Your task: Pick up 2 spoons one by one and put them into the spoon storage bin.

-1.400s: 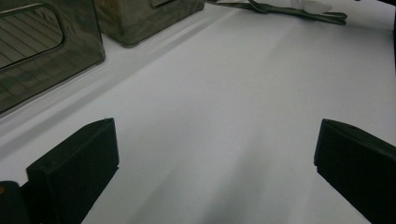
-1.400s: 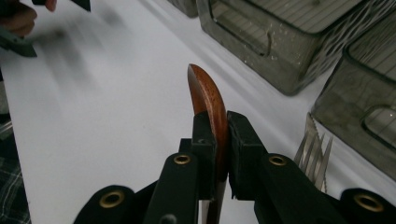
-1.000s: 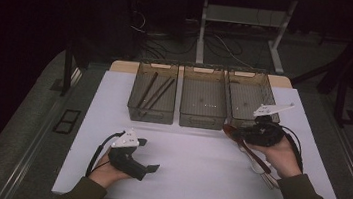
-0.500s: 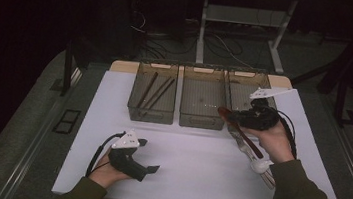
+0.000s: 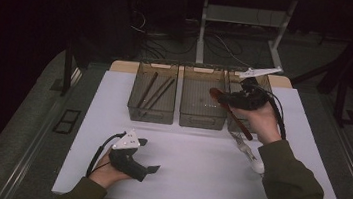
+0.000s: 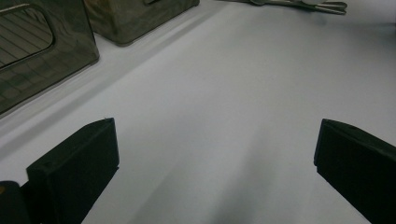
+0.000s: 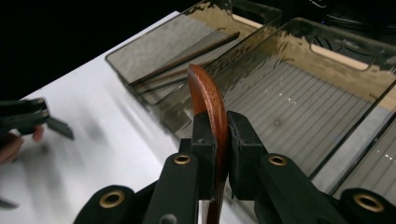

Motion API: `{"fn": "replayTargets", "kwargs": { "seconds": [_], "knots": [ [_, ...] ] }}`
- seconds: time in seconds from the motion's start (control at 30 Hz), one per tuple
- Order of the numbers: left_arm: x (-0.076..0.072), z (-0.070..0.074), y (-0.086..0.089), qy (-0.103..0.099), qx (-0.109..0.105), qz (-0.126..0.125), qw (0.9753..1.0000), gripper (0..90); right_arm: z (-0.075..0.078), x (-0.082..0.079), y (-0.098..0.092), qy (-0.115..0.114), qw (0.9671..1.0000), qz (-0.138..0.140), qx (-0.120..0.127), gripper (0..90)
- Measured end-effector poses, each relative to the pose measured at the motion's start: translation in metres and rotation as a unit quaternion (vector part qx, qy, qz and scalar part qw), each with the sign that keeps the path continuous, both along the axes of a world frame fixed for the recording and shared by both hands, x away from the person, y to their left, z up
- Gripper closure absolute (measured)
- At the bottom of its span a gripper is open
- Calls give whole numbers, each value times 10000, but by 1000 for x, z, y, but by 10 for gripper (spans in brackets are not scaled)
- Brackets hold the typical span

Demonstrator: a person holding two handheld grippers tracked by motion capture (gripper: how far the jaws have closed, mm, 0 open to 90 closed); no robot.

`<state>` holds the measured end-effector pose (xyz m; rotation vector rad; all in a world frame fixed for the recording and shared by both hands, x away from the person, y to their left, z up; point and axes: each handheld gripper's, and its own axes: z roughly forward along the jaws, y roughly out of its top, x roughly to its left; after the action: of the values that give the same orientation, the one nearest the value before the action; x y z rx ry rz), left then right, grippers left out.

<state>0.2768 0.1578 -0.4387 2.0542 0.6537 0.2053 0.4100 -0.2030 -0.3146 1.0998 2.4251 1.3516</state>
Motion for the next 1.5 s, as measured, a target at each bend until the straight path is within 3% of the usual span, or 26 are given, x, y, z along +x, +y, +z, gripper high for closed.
{"fn": "replayTargets", "kwargs": {
  "seconds": [0.3,0.5,1.0,1.13,1.5],
  "knots": [
    [-1,0,0,-28,-10,13,10000,0,11,30,24,-46,9999,-116,-38,815],
    [-2,0,-1,-57,31,5,10000,0,8,49,41,-37,9998,-171,-49,815],
    [-3,1,-2,-89,-4,-27,10000,0,-24,89,59,-74,9986,-506,-146,815],
    [-4,1,-2,-76,-38,-26,10000,0,-34,94,60,-32,9987,-491,-151,815],
    [-4,1,-3,-83,1,-64,9999,0,-57,95,72,173,9972,-421,-600,814]
  ]
}}
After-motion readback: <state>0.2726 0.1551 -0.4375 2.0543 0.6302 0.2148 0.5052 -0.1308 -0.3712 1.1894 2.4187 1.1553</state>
